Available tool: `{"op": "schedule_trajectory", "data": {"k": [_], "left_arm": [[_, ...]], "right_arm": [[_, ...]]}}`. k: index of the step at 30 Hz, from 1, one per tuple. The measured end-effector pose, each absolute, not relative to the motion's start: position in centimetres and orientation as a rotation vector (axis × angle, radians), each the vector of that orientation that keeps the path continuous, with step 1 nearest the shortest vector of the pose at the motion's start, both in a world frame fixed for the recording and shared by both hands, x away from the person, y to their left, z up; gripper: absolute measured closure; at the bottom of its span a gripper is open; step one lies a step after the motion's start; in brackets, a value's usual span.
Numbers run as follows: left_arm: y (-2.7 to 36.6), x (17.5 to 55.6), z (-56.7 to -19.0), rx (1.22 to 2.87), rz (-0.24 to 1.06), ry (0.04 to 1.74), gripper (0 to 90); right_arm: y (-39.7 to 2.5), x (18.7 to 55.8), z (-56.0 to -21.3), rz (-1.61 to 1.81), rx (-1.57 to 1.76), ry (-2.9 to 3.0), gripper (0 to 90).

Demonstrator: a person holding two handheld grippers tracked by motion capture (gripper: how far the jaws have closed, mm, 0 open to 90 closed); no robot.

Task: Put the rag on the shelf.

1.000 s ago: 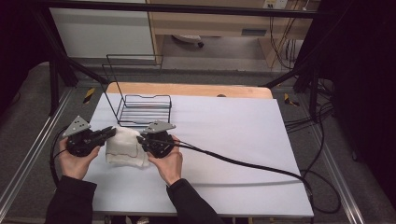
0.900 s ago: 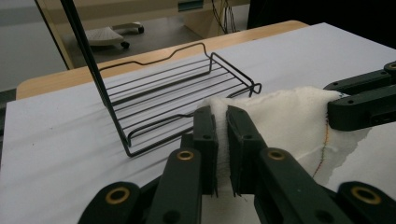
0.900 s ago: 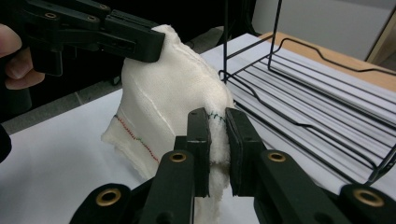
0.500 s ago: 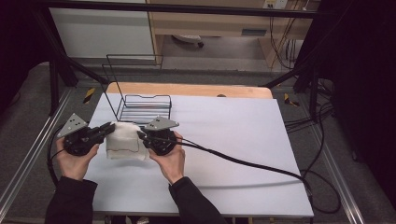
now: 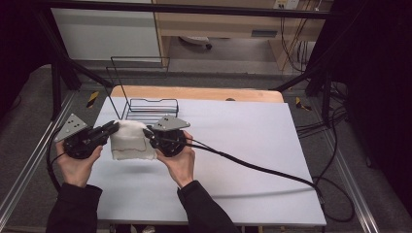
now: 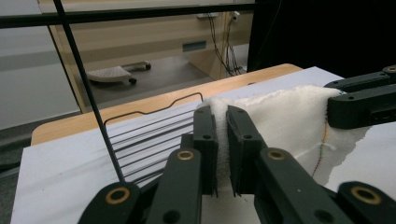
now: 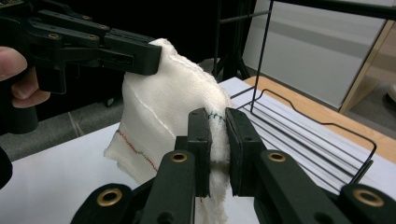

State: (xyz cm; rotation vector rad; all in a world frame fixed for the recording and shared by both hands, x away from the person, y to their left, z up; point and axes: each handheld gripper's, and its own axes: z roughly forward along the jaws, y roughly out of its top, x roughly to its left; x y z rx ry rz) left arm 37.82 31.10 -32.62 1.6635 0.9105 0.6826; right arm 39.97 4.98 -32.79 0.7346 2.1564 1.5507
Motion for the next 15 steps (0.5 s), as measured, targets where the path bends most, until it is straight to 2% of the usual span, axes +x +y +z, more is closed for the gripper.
{"op": "schedule_trajectory", "data": {"k": [15], "left_arm": [[30.5,38.1,-30.7,1.58,0.705,0.885,82.9]], "right_arm": [[4.3,40.0,-30.2,1.56,0.681,2.107,81.6]]}}
